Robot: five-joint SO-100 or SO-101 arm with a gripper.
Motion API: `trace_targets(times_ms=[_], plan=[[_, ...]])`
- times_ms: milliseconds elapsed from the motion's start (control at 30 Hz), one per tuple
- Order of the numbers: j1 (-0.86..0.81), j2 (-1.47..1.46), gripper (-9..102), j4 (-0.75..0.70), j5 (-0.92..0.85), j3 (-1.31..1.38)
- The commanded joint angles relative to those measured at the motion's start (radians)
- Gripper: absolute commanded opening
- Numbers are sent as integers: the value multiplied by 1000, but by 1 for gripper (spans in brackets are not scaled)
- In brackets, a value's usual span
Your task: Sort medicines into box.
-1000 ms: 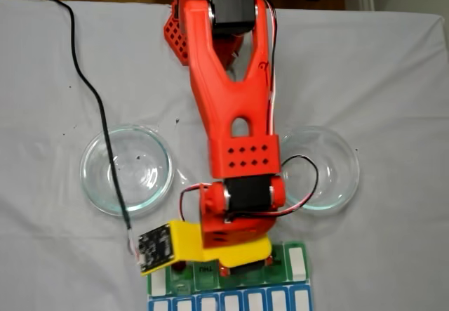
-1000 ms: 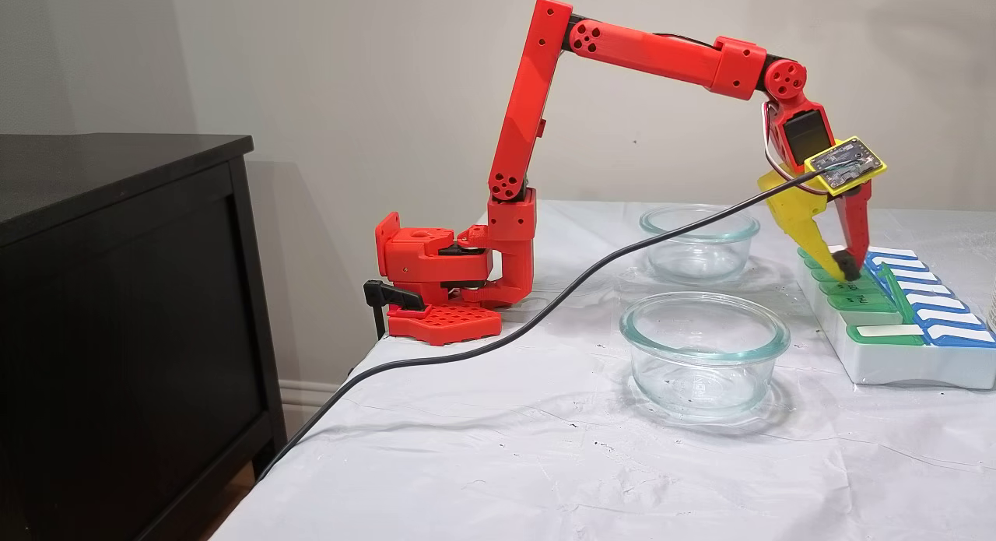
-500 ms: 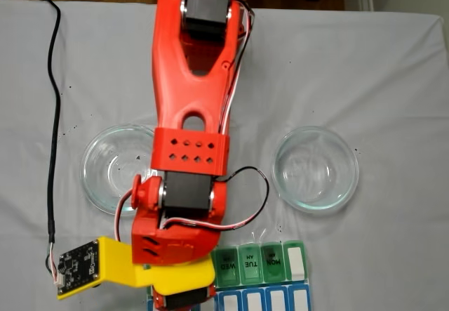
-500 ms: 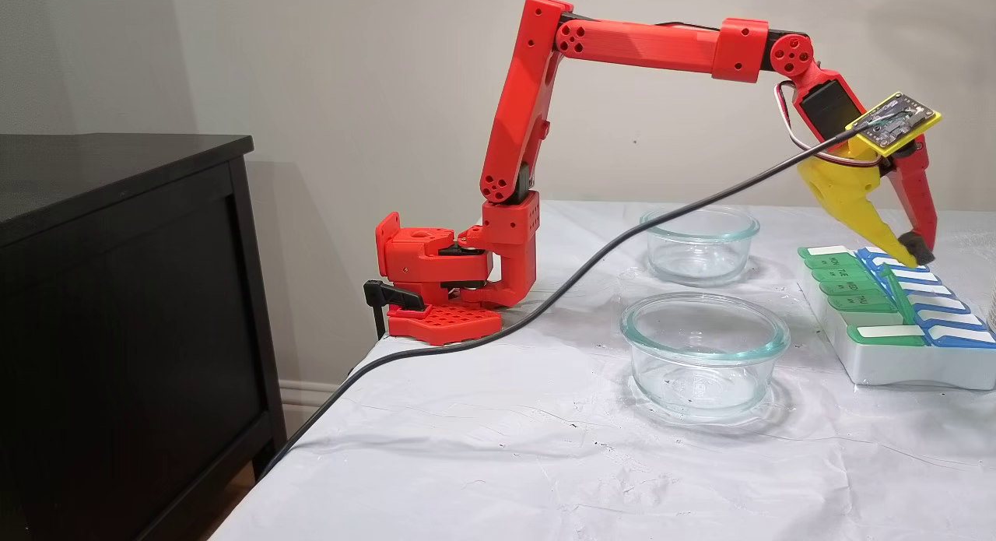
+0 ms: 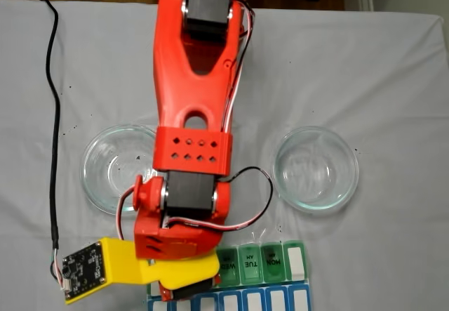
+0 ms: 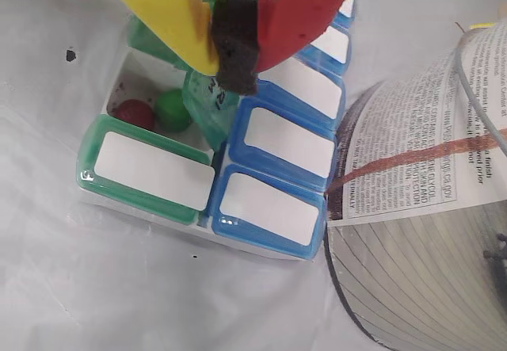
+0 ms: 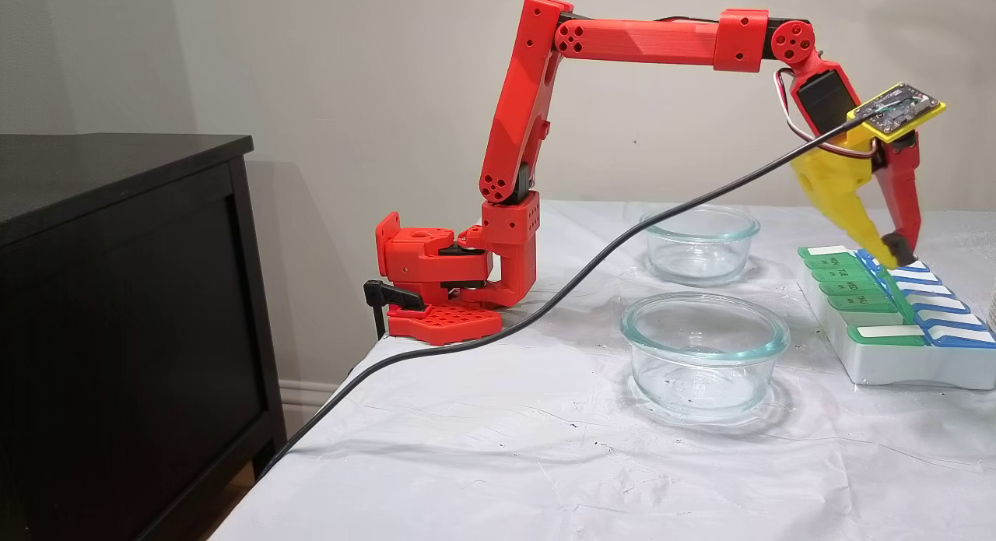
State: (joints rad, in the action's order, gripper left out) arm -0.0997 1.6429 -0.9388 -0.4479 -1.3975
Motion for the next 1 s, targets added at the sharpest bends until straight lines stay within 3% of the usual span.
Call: trace_targets(times_ms=[0, 667, 767, 833, 967], plan=[[-9, 18, 0, -12, -29, 112], [-15, -23, 0, -106, 89, -35], [-14, 55, 0, -21, 89, -196], [6, 256, 0, 210, 67, -522], [11, 233, 0, 67, 83, -436]])
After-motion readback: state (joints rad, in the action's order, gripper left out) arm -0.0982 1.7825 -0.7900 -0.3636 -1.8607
